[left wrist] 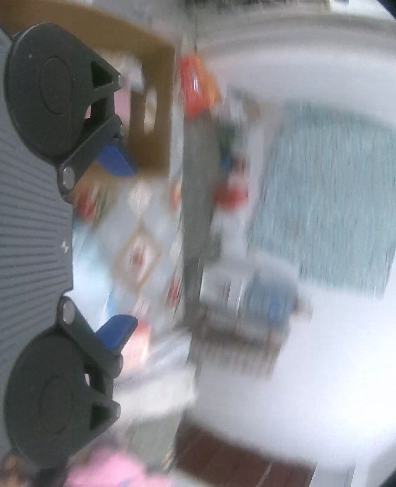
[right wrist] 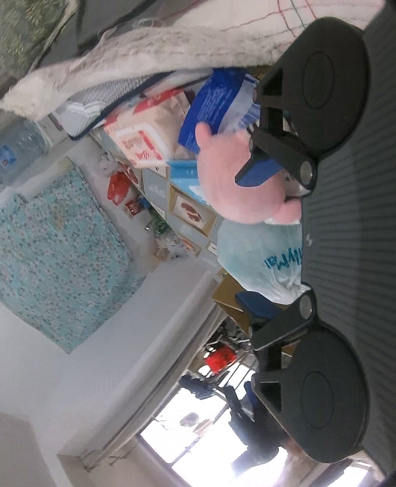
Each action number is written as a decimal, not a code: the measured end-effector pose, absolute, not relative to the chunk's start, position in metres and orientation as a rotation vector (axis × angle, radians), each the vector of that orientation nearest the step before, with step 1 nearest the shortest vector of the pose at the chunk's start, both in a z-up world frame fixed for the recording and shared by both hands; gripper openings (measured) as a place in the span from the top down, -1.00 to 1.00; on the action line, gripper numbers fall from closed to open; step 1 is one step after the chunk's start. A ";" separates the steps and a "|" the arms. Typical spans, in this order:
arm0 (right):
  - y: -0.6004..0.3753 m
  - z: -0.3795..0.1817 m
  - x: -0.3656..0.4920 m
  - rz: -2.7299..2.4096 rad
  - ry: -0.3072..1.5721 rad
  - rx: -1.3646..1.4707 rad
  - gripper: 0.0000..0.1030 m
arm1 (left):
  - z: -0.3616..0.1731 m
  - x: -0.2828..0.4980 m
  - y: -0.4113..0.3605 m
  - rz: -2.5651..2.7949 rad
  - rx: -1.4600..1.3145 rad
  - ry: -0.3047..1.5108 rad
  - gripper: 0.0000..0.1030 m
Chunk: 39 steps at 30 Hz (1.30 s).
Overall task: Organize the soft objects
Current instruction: 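Reach the right gripper to the pink plush toy and grasp it, then lift the pink plush toy with the right gripper toward the box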
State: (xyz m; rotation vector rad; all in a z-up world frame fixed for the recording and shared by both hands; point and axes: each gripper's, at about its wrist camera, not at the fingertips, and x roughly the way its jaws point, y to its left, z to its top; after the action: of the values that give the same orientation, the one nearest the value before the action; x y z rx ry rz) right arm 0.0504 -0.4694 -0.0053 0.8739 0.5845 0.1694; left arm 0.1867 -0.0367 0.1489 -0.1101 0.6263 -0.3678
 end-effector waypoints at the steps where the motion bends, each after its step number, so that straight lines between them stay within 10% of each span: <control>1: -0.472 -0.010 0.050 0.163 0.584 0.886 -0.47 | 0.146 0.176 -0.055 -0.433 -0.099 0.628 -0.91; 9: -0.493 -0.026 0.042 0.112 0.550 0.913 -0.41 | 0.077 0.142 -0.178 -0.708 0.000 0.639 -0.83; 16: -0.488 -0.026 0.039 0.115 0.533 0.862 -0.13 | 0.027 0.151 -0.234 -0.742 0.056 0.693 -0.38; 39: -0.505 -0.076 0.057 0.063 0.555 0.965 -0.07 | -0.007 0.191 -0.260 -0.853 -0.136 0.844 -0.45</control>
State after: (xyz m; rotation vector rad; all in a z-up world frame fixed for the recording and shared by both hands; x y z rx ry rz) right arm 0.0570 -0.5054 -0.0757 0.9650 0.5551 0.0633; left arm 0.1909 -0.2597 -0.0068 -0.1364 0.8438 -0.8534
